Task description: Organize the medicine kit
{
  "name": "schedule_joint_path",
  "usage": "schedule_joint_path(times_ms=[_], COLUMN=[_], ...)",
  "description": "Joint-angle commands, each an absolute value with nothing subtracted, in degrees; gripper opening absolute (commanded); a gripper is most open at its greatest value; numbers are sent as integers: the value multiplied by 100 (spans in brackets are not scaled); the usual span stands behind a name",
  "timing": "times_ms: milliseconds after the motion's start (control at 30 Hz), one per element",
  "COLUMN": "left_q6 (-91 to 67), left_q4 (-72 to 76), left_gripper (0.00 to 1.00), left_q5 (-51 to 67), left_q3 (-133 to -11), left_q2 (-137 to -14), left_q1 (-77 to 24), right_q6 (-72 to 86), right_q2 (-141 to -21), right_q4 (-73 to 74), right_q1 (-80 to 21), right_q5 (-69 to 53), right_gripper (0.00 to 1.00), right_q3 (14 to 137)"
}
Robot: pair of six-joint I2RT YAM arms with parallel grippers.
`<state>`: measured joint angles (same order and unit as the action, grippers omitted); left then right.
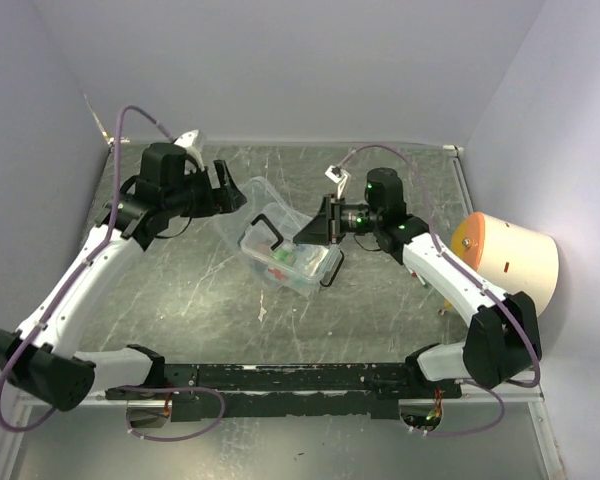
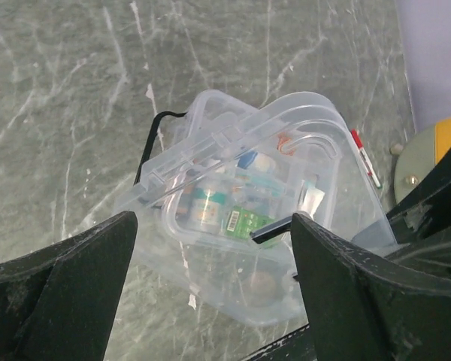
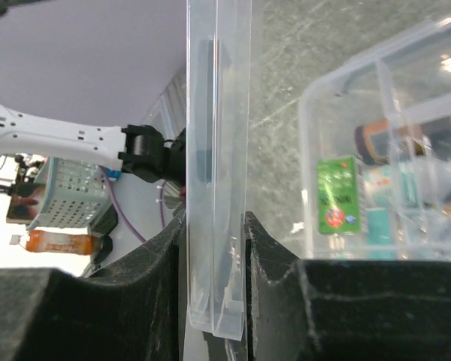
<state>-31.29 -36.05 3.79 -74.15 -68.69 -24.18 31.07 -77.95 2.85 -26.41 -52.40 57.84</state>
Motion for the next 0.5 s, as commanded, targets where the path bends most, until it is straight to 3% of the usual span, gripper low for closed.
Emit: schedule_joint_path(times_ms=[0,467], left_q6=[-2449,-2417], left_q4=[-3814,-3305], left_gripper=[93,91], left_q5=[1229,1267], left_q3=[-8147,-7776], left_q2=[-7291,-7883], left_q1=[-2391,-2391], right_q6=[2846,3134], right_q2=[-7504,-7895], right_q4=[405,244], right_q1=[-2120,-1368], right_q5=[-5871,-6063], right_gripper=[14,14], right_q3=[5438,5241])
